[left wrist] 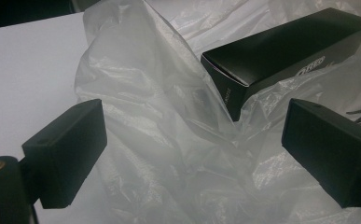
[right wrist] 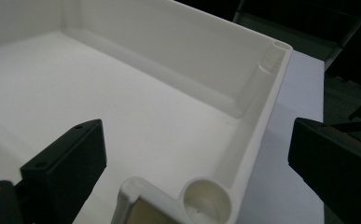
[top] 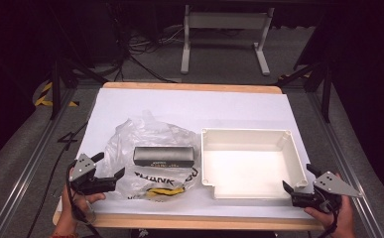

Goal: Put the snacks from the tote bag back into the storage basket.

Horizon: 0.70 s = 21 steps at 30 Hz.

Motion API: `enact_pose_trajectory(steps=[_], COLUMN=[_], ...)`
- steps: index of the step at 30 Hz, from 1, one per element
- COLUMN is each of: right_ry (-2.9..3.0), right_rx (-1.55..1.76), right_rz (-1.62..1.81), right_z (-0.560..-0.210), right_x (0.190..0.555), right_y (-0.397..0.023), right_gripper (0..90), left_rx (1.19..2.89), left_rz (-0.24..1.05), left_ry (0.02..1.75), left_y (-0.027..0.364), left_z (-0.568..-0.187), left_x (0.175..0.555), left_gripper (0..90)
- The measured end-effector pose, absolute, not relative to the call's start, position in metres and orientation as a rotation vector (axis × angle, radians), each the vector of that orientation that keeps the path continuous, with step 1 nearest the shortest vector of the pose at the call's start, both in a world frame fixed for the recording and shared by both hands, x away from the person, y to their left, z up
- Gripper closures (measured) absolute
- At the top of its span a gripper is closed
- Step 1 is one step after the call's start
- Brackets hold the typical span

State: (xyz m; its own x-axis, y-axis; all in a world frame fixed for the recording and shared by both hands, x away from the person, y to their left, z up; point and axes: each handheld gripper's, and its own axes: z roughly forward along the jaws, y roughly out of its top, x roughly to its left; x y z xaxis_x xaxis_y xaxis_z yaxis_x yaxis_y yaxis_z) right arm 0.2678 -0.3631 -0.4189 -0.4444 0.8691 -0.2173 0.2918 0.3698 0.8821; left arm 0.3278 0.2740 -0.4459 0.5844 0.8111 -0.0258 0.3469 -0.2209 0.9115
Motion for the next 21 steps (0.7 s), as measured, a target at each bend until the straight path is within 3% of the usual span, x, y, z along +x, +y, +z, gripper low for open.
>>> enact_pose_trajectory(steps=[16,21], right_ry=[1.905,1.924], right_rx=[0.918,0.887], right_rz=[1.05,1.041], right_z=[-0.397,-0.379], right_x=[0.264,0.264], right_y=[-0.356,-0.341], right_gripper=[5.0,9.6], left_rx=[1.806,1.82], left_rz=[0.579,0.591], left_ry=[0.95,0.947], left_y=[0.277,0.274], left_z=[-0.446,-0.445], left_x=[0.323,0.322], left_gripper=[7.5,7.5])
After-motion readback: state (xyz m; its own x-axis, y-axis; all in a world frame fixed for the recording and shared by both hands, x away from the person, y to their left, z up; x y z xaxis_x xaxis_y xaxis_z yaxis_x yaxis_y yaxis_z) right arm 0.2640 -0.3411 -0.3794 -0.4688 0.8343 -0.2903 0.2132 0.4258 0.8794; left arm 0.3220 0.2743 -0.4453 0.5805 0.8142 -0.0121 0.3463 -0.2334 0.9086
